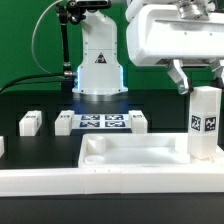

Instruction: Assemble desk

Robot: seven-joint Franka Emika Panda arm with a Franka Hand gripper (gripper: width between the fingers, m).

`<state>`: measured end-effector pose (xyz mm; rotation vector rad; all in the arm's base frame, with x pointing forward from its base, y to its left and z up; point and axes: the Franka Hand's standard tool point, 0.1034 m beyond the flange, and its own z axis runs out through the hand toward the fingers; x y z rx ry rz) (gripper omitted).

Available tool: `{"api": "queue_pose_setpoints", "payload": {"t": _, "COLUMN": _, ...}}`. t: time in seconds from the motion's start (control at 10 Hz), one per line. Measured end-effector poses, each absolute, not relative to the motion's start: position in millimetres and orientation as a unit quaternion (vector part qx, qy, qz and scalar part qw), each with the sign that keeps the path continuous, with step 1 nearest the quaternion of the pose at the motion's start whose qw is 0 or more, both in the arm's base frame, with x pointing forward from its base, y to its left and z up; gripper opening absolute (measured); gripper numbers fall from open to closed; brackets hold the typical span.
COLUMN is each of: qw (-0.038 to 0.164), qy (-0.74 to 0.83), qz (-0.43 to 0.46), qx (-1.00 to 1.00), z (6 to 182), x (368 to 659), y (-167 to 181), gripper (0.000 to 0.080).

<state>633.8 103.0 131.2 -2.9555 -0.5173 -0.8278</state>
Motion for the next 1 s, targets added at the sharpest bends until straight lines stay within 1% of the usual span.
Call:
{"api": "queue_pose_setpoints", "payload": {"t": 0.1, "qw": 0.015, "qy": -0.166, "qz": -0.266, "qx": -0.949, "z": 131.2, "x": 633.8, "y": 103.0, "gripper": 0.0604}}
{"api": "queue_pose_setpoints", "payload": {"t": 0.2, "qw": 0.015, "qy": -0.166, "qz": -0.266, "qx": -0.949, "z": 131.1, "x": 633.8, "y": 102.9, "gripper": 0.0640}}
{"api": "queue_pose_setpoints", "payload": {"t": 0.7, "qw": 0.014, "qy": -0.167, "qz": -0.265, "qx": -0.950, "z": 131.5, "x": 634.2, "y": 103.0, "gripper": 0.0649}}
{"api": "queue_pose_setpoints", "payload": {"t": 0.9, "qw": 0.015, "qy": -0.168, "qz": -0.258, "qx": -0.951, "z": 137.1, "x": 640.8, "y": 104.5, "gripper": 0.0649}}
{"api": "queue_pose_setpoints", "payload": {"t": 1.0, "qw": 0.018, "qy": -0.170, "qz": -0.231, "qx": -0.958, "z": 135.6, "x": 642.9, "y": 105.3, "gripper": 0.0649}}
